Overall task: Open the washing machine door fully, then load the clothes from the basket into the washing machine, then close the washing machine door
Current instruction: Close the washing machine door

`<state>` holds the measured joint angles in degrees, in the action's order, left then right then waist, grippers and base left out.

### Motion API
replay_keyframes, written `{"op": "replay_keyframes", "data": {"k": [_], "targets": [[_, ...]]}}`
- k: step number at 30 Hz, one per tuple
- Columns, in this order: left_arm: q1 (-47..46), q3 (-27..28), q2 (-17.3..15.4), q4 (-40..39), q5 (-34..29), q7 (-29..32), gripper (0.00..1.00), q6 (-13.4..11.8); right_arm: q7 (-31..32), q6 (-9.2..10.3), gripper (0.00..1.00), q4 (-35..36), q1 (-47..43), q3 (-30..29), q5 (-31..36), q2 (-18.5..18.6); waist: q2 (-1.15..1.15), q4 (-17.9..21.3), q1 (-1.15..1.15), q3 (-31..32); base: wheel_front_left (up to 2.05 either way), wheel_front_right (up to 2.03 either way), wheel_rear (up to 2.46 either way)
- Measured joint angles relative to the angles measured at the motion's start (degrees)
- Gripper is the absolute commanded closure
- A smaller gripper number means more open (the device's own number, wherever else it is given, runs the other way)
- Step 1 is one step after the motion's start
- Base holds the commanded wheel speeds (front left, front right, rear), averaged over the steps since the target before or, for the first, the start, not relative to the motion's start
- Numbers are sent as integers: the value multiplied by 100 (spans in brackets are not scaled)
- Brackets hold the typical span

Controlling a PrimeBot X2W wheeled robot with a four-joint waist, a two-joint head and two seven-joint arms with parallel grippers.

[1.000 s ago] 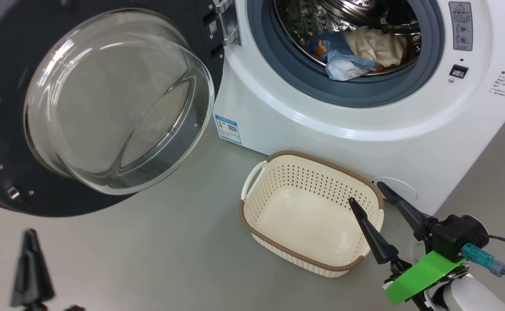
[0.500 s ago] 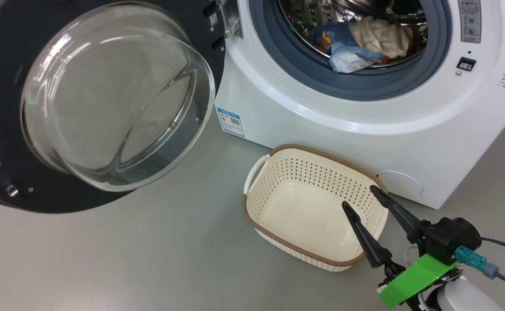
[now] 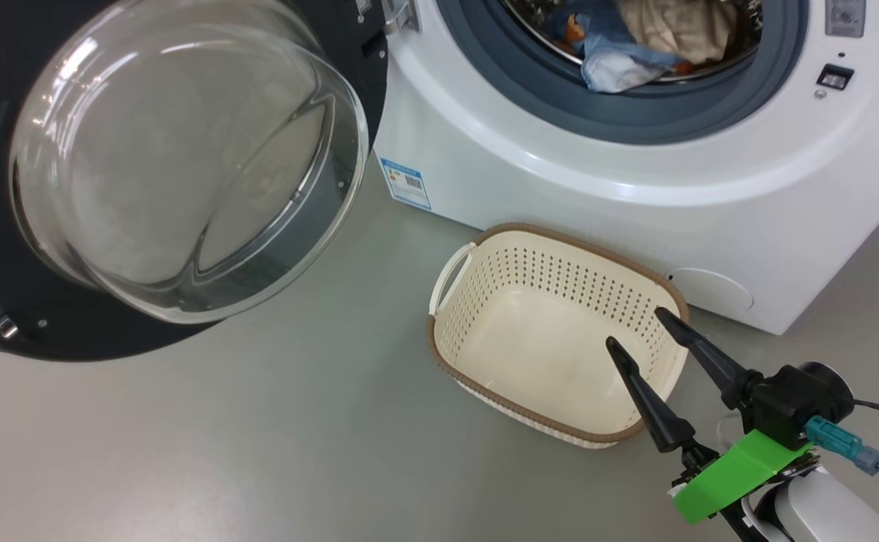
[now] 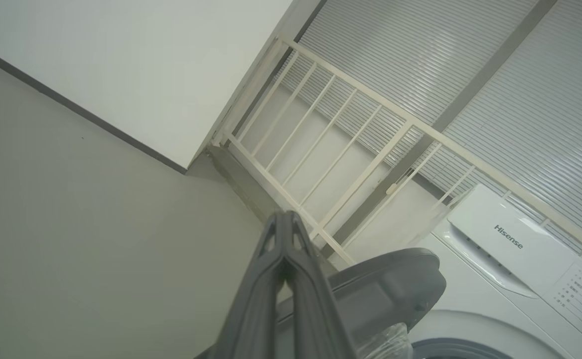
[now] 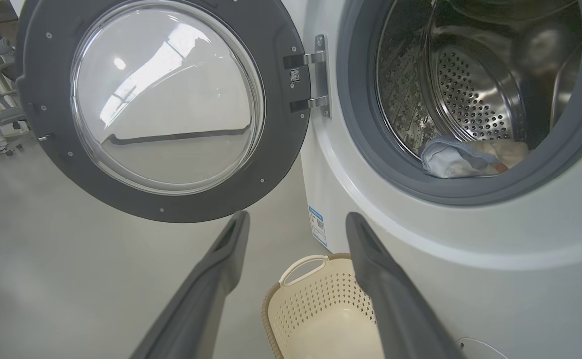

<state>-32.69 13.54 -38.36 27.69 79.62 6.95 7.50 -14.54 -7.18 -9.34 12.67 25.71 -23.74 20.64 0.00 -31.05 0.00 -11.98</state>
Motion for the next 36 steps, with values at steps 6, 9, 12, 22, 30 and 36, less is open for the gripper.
{"op": "replay_keyframes", "data": {"k": [6, 9, 12, 22, 30, 36], "targets": [[-620, -367, -169, 803, 103, 620, 100, 0, 0, 0, 0, 42, 102, 15, 0, 121, 0, -1, 0, -239, 0, 0, 0], [-848, -546, -189, 1055, 145, 912, 100, 0, 0, 0, 0, 70, 246, 29, 0, 162, 0, 17, 0, -370, 0, 0, 0], [-1022, -686, -189, 1248, 231, 1146, 100, 0, 0, 0, 0, 82, 302, 56, 0, 201, 0, 45, 1, -499, 0, 0, 0], [-1234, -895, -213, 1722, 350, 1479, 100, 0, 0, 0, 0, 138, 459, 126, 0, 346, 0, 142, 0, -809, 0, 0, 0], [-1232, -992, -243, 1773, 425, 1729, 100, 0, 0, 0, 0, 135, 470, 127, 0, 356, 0, 120, 0, -836, 0, 0, 0], [-1187, -1060, -269, 1671, 512, 2037, 100, 0, 0, 0, 0, 134, 472, 142, 0, 357, 0, 93, 0, -786, 0, 0, 0]]}}
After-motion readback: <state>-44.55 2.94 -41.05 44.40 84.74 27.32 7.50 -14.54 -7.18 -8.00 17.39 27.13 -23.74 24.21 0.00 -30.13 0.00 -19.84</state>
